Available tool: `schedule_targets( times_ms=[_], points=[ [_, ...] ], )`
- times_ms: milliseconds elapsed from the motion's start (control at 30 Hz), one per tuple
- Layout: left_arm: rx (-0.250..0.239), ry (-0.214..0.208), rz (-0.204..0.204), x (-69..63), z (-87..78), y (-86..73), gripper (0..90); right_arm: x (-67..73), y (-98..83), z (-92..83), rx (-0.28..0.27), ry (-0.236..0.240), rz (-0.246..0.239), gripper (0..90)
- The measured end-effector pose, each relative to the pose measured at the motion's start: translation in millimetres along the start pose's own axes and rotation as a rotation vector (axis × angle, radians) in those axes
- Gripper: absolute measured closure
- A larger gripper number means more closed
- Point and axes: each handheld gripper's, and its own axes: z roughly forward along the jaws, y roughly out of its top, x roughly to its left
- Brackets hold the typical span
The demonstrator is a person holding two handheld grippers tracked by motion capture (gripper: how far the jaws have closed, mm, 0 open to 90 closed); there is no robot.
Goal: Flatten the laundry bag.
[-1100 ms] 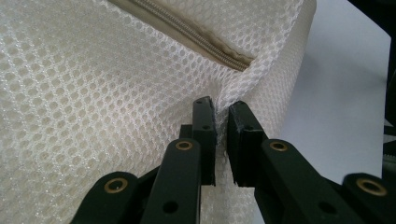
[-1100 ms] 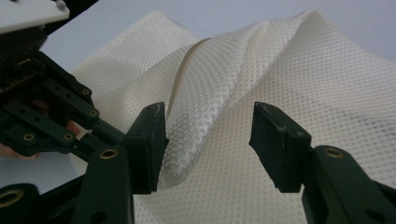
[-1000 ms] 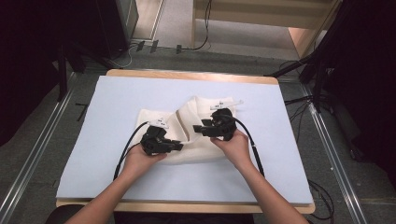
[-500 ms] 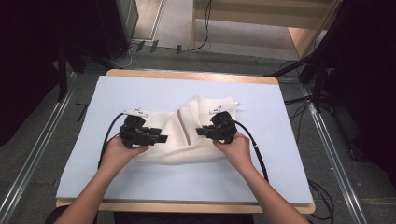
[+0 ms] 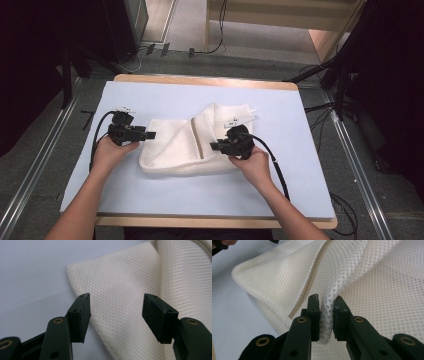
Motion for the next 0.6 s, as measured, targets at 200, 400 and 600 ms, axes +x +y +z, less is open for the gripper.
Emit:
schedule_targets(
  times_ms=[200, 400, 600],
  points=[
    [0.008, 0.035, -0.019, 14.5, 9.9, 6.0, 40.7, 1.8, -4.2, -2.5, -0.002, -0.004, 0.008, 78.5],
    [0.027, 0.024, -0.035, 22.9, 24.8, 11.7, 43.1, 4.5, -8.2, -5.7, -0.005, -0.008, 0.010, 78.2],
    [0.054, -0.008, -0.017, 14.2, 33.5, 16.9, 51.8, 2.9, -11.2, -8.7, -0.007, -0.010, 0.014, 77.8]
  ],
)
